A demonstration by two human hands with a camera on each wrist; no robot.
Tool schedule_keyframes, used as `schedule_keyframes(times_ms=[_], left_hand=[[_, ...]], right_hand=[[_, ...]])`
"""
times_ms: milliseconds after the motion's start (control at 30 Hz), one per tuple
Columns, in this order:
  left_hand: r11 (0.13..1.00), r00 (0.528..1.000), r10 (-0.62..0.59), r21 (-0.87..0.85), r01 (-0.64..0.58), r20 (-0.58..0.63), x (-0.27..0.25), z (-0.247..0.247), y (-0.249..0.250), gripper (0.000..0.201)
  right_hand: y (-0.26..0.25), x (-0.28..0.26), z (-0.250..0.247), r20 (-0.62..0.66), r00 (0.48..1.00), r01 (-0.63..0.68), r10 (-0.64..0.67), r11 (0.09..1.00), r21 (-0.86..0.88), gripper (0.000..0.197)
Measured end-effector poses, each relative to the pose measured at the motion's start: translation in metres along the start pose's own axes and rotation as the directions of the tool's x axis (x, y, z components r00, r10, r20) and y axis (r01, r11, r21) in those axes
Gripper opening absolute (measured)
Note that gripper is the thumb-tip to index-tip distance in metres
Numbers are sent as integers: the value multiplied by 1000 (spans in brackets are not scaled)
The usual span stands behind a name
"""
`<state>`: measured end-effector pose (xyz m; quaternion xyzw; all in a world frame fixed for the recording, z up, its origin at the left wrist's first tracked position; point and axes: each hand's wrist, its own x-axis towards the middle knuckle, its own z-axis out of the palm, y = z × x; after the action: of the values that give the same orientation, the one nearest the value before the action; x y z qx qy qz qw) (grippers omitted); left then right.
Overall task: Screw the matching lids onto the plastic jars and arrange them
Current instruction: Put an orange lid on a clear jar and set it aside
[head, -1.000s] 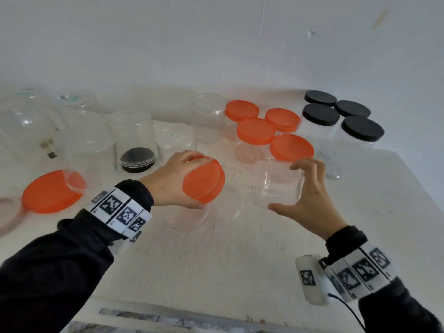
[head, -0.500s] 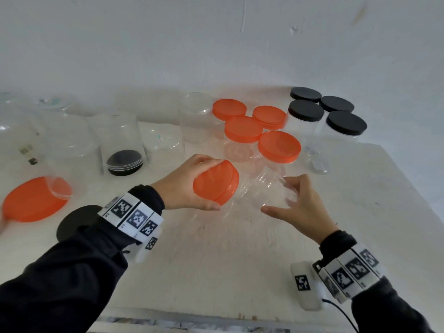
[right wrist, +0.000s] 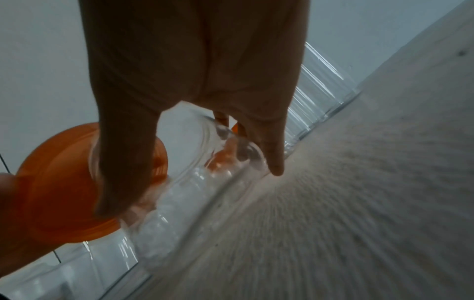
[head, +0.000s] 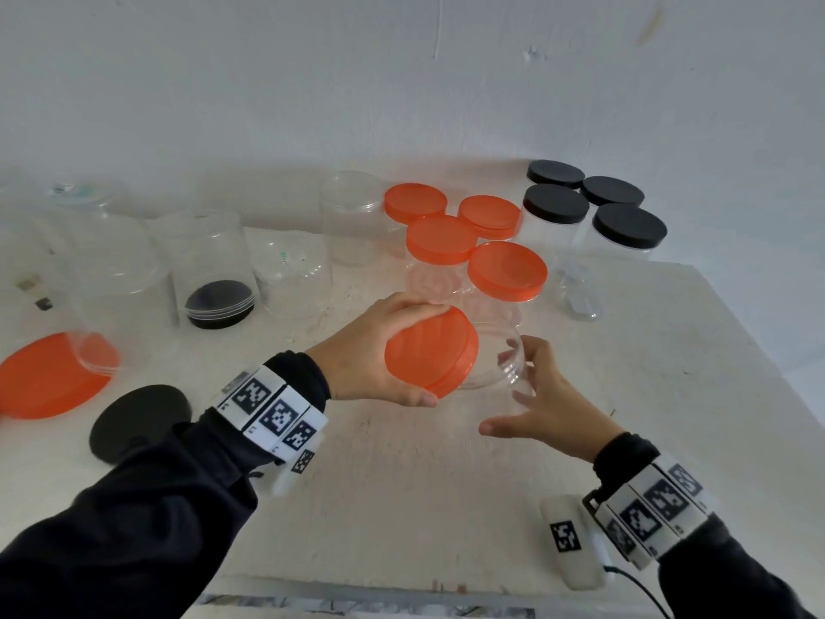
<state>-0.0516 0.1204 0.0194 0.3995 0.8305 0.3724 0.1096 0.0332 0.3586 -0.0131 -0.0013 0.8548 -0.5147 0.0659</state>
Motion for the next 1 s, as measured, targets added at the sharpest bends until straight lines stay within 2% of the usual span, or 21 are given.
schedule_keyframes(times_ms=[100,267,400,567,800,933,1000], left_hand=[[1000,1000,16,-2,-16,6,2,6,5,94],[998,999,21,64,-24,41,3,14,13,94],[989,998,45,139,-52,53,4,17,20,92],[976,996,41,212,-56,74,7,19,32,89],[933,977,-11,353,-66,212,14,22,39,90],[926,976,-2,368,-79,216,15,23,40,92],[946,979,-10,320,-57,204,13,22,38,97]], right_hand=[[6,-1,0,34,999,-17,20,997,-72,102],[5,0,2,78,997,-22,23,1000,-9,99],[0,0,6,59,998,0,0,1000,12,91],[-5,0,10,80,997,12,-14,999,33,91],[-10,1,14,110,994,4,-6,1000,25,92],[-9,0,13,117,993,-1,-1,1000,18,92],[-10,-1,13,132,991,1,-2,1000,10,95]])
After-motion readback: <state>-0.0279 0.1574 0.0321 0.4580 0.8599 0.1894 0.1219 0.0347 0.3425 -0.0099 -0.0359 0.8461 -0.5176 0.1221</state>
